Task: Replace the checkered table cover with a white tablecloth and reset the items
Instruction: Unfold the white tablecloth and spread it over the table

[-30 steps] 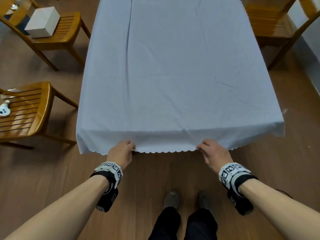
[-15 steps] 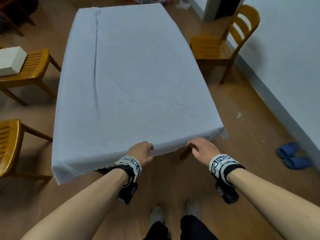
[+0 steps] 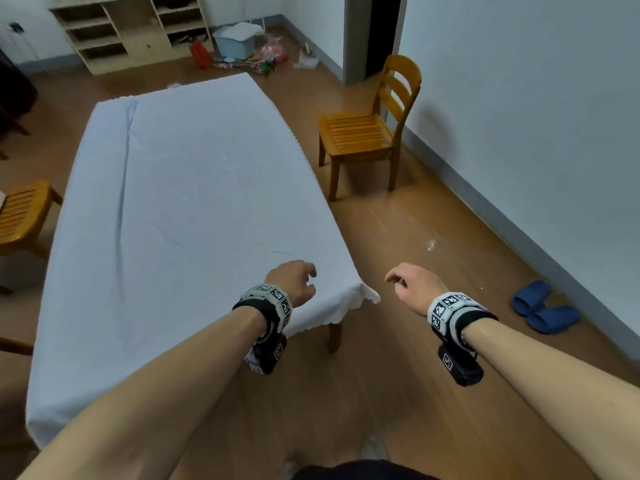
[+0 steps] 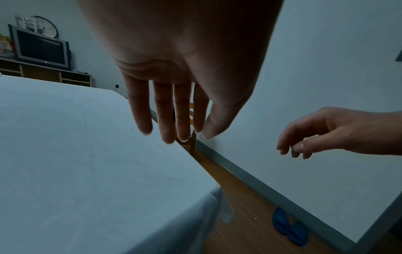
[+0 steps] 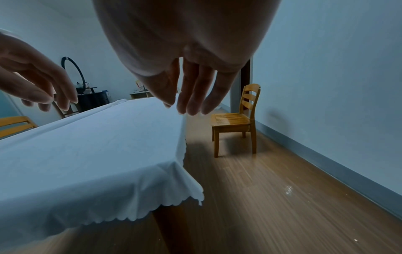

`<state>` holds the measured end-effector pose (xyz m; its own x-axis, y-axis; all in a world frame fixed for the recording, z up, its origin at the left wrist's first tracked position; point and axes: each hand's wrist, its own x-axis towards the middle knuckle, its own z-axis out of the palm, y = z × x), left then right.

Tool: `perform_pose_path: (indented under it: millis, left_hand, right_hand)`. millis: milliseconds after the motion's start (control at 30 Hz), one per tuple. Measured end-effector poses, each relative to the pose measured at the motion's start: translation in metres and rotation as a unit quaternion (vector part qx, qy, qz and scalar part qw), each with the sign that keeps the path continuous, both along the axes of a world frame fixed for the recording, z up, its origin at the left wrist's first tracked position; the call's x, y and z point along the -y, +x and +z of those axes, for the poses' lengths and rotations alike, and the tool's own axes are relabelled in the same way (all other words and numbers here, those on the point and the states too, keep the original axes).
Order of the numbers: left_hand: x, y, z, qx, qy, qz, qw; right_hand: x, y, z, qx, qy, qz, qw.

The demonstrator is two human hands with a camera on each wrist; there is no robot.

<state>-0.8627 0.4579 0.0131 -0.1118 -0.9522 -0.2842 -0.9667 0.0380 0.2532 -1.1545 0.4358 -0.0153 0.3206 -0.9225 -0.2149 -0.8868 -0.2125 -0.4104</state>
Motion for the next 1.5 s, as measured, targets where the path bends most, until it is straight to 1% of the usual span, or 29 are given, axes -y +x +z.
perform_pose_path:
  millis: [167, 267, 367, 500, 600, 700, 833, 1000, 1067, 1233, 1333, 1400, 1500]
  left_hand:
    - [0.028, -0.054, -0.005, 0.002, 0.015, 0.002, 1.000]
    - [0.052, -0.078, -0.006, 0.006, 0.024, -0.001, 1.000]
    - [0.089, -0.096, -0.010, 0.012, 0.028, -0.006, 1.000]
    - [0.152, -0.109, -0.025, 0.021, 0.025, -0.016, 0.999]
    - [0.213, -0.113, -0.041, 0.020, 0.041, -0.012, 0.999]
    - [0.275, -0.116, -0.048, 0.011, 0.054, -0.003, 0.998]
    - [0.349, -0.121, -0.045, 0.000, 0.059, 0.018, 0.998]
    - [0.421, -0.126, -0.031, -0.012, 0.039, 0.047, 0.998]
    - [0.446, -0.125, -0.030, -0.016, 0.029, 0.072, 0.997]
    - [0.494, -0.116, -0.028, -0.011, 0.016, 0.161, 0.987]
    - [0.509, -0.107, -0.019, -0.004, 0.020, 0.232, 0.972]
    - [0.512, -0.102, -0.012, -0.008, 0.020, 0.288, 0.958]
    - [0.515, -0.090, -0.004, -0.005, 0.010, 0.350, 0.937]
  right_hand:
    - [0.034, -0.054, -0.003, -0.012, 0.005, 0.007, 1.000]
    - [0.065, -0.073, 0.000, -0.014, 0.006, 0.010, 1.000]
    - [0.104, -0.086, 0.001, -0.010, 0.008, 0.012, 1.000]
    - [0.168, -0.094, -0.007, 0.008, 0.016, 0.008, 1.000]
    - [0.222, -0.098, -0.020, 0.013, 0.030, 0.006, 0.999]
    - [0.276, -0.101, -0.020, 0.004, 0.045, 0.012, 0.999]
    - [0.349, -0.111, -0.009, -0.007, 0.053, 0.021, 0.998]
    - [0.436, -0.118, -0.003, -0.025, 0.056, 0.044, 0.997]
    - [0.473, -0.114, -0.005, -0.018, 0.058, 0.060, 0.996]
    - [0.576, -0.090, -0.019, -0.008, 0.053, 0.138, 0.989]
    - [0.631, -0.066, -0.021, -0.001, 0.065, 0.184, 0.981]
    - [0.660, -0.047, -0.018, -0.003, 0.075, 0.223, 0.972]
    - [0.701, -0.013, -0.012, -0.015, 0.074, 0.277, 0.958]
